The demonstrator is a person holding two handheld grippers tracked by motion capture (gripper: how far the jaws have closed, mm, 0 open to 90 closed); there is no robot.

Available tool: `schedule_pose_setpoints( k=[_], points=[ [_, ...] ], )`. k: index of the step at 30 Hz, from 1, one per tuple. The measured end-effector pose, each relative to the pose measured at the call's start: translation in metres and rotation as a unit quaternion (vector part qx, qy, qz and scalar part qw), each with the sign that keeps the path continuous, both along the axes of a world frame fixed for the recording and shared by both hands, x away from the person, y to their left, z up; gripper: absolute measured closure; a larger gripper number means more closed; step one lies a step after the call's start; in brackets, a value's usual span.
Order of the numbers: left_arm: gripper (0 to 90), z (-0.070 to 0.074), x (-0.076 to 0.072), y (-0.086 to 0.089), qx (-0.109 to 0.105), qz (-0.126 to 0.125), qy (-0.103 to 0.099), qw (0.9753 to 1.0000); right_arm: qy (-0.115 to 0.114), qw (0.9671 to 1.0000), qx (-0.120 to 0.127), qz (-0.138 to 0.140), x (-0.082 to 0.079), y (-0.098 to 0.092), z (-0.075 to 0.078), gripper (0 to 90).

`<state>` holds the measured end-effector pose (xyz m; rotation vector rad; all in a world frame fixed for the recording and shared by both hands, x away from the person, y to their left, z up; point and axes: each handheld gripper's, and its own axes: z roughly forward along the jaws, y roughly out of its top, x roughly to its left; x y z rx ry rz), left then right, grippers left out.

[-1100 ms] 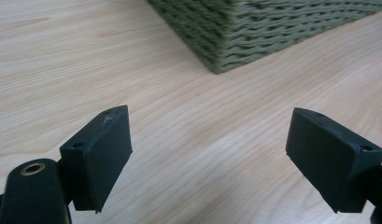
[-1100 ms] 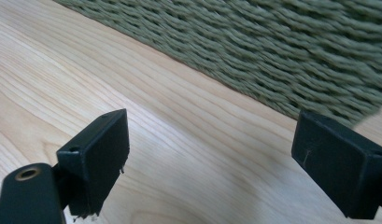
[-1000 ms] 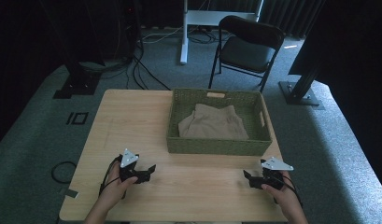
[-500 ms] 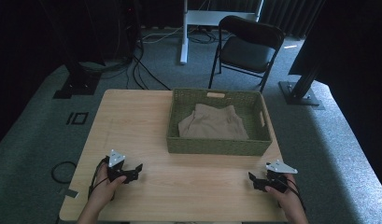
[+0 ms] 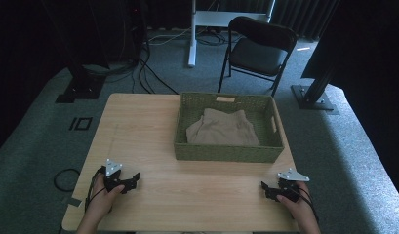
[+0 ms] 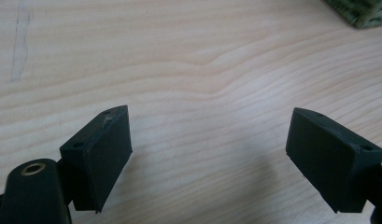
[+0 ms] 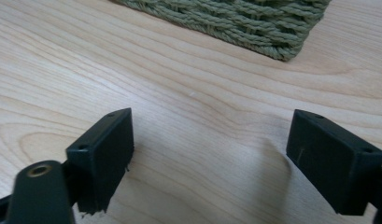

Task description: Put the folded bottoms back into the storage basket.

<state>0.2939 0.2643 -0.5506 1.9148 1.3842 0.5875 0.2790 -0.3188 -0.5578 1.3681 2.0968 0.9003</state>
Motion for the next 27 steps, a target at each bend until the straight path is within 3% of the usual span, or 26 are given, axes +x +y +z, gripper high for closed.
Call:
schedule_pose_setpoints(
  k=[3, 7, 8, 11, 13, 22, 27],
  points=[
    [15.5, -0.001, 0.001, 0.001, 0.003, 0.007, 0.015, 0.9999, 0.016, 0.9997, 0.019, -0.004, 0.001, -0.001, -0.001, 13.1],
    [15.5, -0.001, 0.001, -0.001, 0.017, 0.014, 0.019, 0.9996, 0.017, 0.9997, 0.019, -0.004, 0.001, -0.001, -0.001, 12.6],
    [15.5, -0.002, 0.002, -0.004, 0.033, 0.013, 0.019, 0.9992, 0.017, 0.9997, 0.019, -0.005, 0.001, -0.001, -0.001, 12.6],
    [13.0, -0.002, 0.003, -0.007, 0.034, 0.019, 0.019, 0.9991, 0.017, 0.9996, 0.019, -0.013, 0.002, 0.0, -0.001, 12.5],
    [9.4, -0.002, 0.005, -0.012, 0.034, 0.044, 0.025, 0.9982, 0.016, 0.9993, 0.019, -0.026, 0.003, 0.001, -0.001, 12.6],
    [2.8, -0.003, 0.009, -0.015, 0.033, 0.081, 0.035, 0.9955, 0.016, 0.9993, 0.019, -0.028, 0.003, 0.001, -0.001, 12.2],
    [2.7, -0.003, 0.009, -0.015, 0.032, 0.089, 0.034, 0.995, 0.017, 0.9993, 0.018, -0.028, 0.004, 0.001, -0.001, 11.6]
  ],
)
